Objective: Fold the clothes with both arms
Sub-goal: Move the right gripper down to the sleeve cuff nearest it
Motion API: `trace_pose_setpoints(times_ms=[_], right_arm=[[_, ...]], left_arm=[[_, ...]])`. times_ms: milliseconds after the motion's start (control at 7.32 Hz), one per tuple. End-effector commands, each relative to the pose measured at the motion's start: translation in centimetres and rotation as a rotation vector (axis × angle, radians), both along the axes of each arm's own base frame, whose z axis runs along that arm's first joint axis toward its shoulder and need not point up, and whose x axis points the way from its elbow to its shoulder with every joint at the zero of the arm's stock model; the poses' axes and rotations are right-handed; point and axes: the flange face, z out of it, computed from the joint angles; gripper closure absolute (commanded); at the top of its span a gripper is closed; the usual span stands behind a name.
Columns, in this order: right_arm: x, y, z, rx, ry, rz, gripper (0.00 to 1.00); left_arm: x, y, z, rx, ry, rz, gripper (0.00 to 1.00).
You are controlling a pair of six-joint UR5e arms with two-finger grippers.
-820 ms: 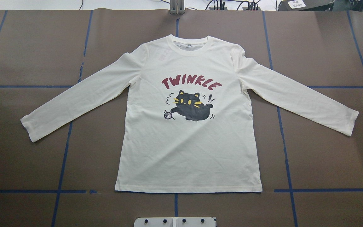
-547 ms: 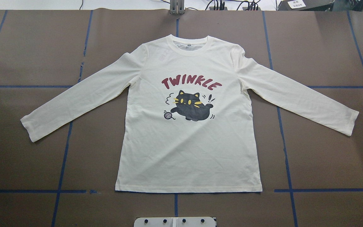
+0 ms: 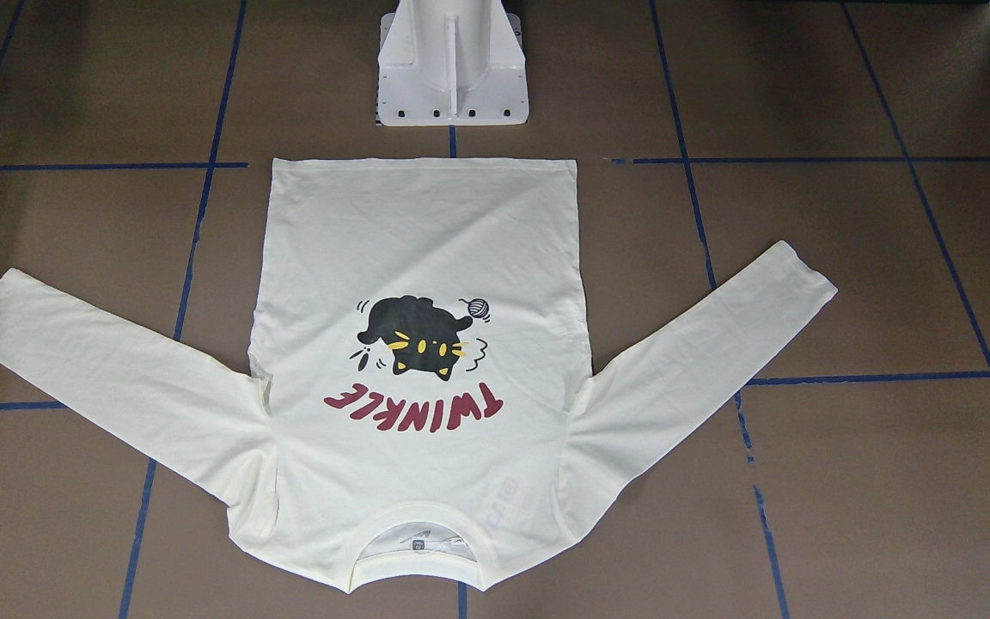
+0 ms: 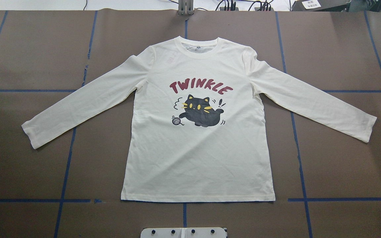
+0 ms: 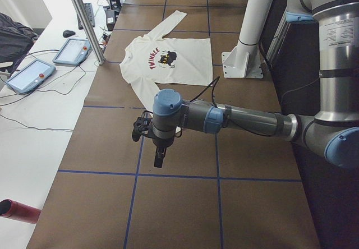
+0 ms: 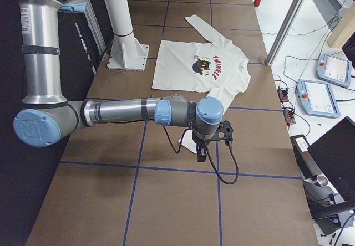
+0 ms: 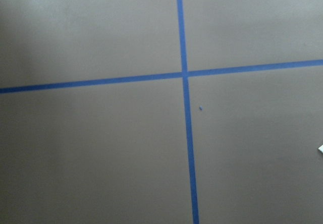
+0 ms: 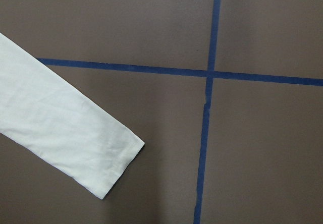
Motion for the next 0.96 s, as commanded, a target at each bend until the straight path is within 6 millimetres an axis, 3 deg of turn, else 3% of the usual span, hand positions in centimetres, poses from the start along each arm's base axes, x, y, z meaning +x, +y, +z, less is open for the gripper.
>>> trace_pose_setpoints(times_ms=[0,273,410,547,820], right_arm=[[-5.3,4.0,0.4,0.042,-0.026,0.027,0.0],[-13.6,5.5,-0.1,0.023,0.011,0.136,0.0],[-15.5,5.9,2.3,0.028,0.029,0.113,0.0],[-16.1,5.8,4.8,-0.012,0.05,0.105,0.0],[-18.6,5.3,6.0,-0.012,0.069,0.065,0.0]], left_arm=[[0.5,-1.3,-0.8,0.061,0.028,0.012,0.0],[0.9,-2.2,-0.4,0.055,0.08,0.027,0.0],[0.9,-2.1,0.0,0.054,0.08,0.027,0.0],[1.0,-2.1,0.3,0.047,0.079,0.028,0.0],[1.0,-2.2,1.6,0.047,0.08,0.029,0.0]])
